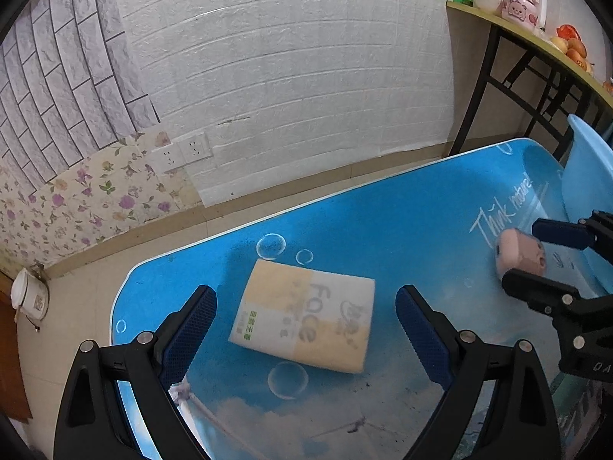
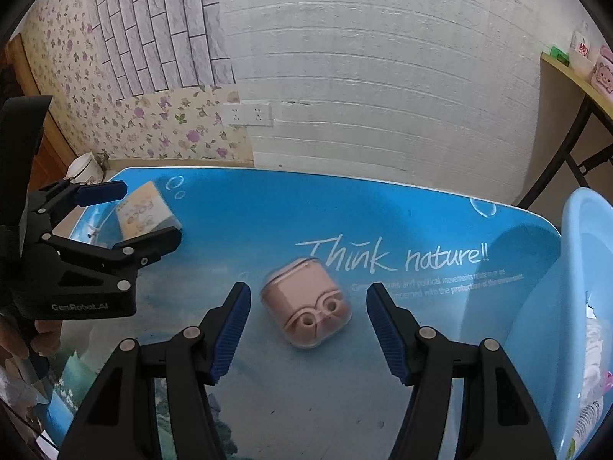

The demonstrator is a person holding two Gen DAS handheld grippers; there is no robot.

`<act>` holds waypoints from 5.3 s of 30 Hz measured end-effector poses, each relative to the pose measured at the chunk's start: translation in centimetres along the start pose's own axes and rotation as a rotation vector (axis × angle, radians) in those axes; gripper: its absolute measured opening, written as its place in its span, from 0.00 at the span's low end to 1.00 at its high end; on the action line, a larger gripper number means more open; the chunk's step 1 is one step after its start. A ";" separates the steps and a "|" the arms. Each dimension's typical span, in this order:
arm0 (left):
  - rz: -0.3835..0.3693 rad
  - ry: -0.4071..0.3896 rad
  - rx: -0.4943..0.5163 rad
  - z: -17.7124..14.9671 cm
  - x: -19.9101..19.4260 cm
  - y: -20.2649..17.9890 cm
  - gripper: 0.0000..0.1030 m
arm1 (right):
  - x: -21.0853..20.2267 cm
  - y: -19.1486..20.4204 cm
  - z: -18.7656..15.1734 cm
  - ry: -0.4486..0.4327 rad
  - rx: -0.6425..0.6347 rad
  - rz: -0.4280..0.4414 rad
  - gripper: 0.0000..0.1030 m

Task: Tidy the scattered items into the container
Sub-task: 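Grasp the 'face' tissue pack with the left tool while the right tool grasps the pink pig-face case, then lift the tissue pack and pink case and carry them over the basin, then open the left tool to drop the tissue pack while the right tool releases the pink case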

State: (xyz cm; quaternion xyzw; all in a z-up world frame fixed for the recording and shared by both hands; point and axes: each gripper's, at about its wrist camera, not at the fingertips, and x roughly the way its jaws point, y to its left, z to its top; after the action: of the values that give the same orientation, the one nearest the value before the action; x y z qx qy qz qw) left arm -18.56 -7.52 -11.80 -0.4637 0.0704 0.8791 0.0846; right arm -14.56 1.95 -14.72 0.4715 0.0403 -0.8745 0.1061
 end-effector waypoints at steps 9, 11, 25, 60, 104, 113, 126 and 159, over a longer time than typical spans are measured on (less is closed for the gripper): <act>-0.018 -0.007 0.008 -0.3 0.5 0.1 0.91 | 1.0 0.2 0.2 0.004 -0.037 0.025 0.50; -0.031 -0.017 0.012 -0.4 0.5 0.1 0.87 | 1.1 0.3 0.1 0.000 -0.049 0.028 0.50; -0.058 -0.023 0.056 -0.4 -0.4 -1.7 0.59 | 1.0 0.2 -0.5 -0.008 -0.066 0.092 0.58; -0.029 -0.081 0.037 0.7 -1.3 -2.8 0.58 | 0.6 0.9 -1.7 -0.016 -0.093 0.103 0.47; -0.085 -0.201 0.031 2.0 -13.4 -11.8 0.58 | -13.6 -4.5 -5.0 -0.203 0.005 0.075 0.47; -0.104 -0.217 0.077 3.0 -14.0 -15.4 0.58 | -14.1 -7.9 -6.3 -0.200 0.059 0.028 0.47; -0.154 -0.199 0.169 4.8 -13.2 -21.5 0.58 | -15.3 -13.9 -7.7 -0.217 0.126 -0.038 0.47; -0.260 -0.168 0.252 7.7 -10.3 -30.2 0.58 | -16.5 -22.9 -10.0 -0.180 0.244 -0.140 0.47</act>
State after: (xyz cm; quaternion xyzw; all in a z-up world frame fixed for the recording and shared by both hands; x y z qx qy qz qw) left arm -12.54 22.66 -0.32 -0.3794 0.1123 0.8807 0.2603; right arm -2.73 28.38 -7.13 0.3967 -0.0430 -0.9169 -0.0096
